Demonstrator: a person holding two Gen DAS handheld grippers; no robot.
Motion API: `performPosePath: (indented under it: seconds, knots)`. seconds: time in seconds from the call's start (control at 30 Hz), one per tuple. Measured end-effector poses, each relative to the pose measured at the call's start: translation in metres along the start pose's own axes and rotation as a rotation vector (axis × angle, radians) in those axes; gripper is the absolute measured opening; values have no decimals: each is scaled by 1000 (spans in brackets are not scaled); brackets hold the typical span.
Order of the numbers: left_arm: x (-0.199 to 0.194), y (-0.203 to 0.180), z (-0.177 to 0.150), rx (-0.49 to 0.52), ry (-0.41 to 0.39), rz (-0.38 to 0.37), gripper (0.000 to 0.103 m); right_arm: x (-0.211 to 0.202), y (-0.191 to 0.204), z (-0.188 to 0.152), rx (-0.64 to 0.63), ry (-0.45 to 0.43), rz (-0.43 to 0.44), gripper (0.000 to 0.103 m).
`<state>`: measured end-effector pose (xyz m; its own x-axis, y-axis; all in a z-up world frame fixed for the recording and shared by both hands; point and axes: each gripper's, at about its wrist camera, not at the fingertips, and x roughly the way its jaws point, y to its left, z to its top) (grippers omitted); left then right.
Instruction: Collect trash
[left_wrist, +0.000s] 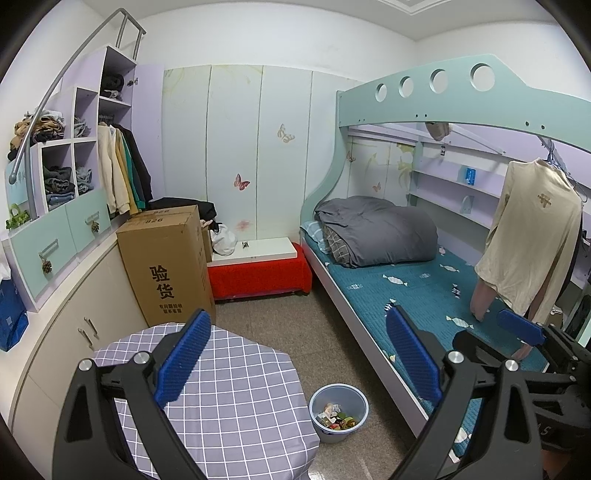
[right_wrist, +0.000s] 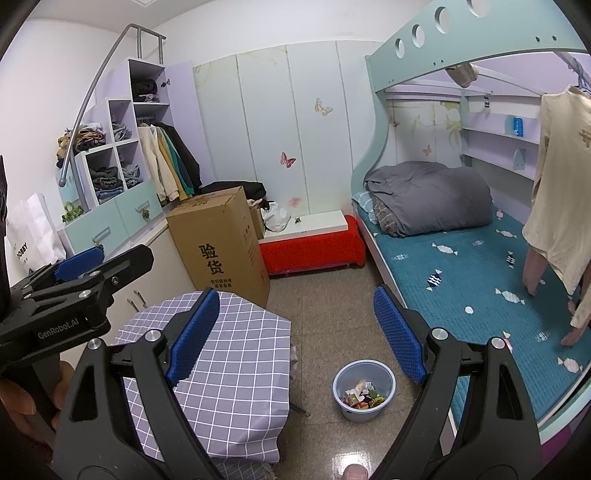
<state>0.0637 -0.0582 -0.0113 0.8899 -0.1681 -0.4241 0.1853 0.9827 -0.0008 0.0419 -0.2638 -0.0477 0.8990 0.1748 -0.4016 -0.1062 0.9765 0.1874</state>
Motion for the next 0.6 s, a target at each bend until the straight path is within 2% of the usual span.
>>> performPosePath:
  seconds: [0.6]
  knots:
    - [8,-4,-5,-15,17,-4,94,10,4,5,-4,28,1,84]
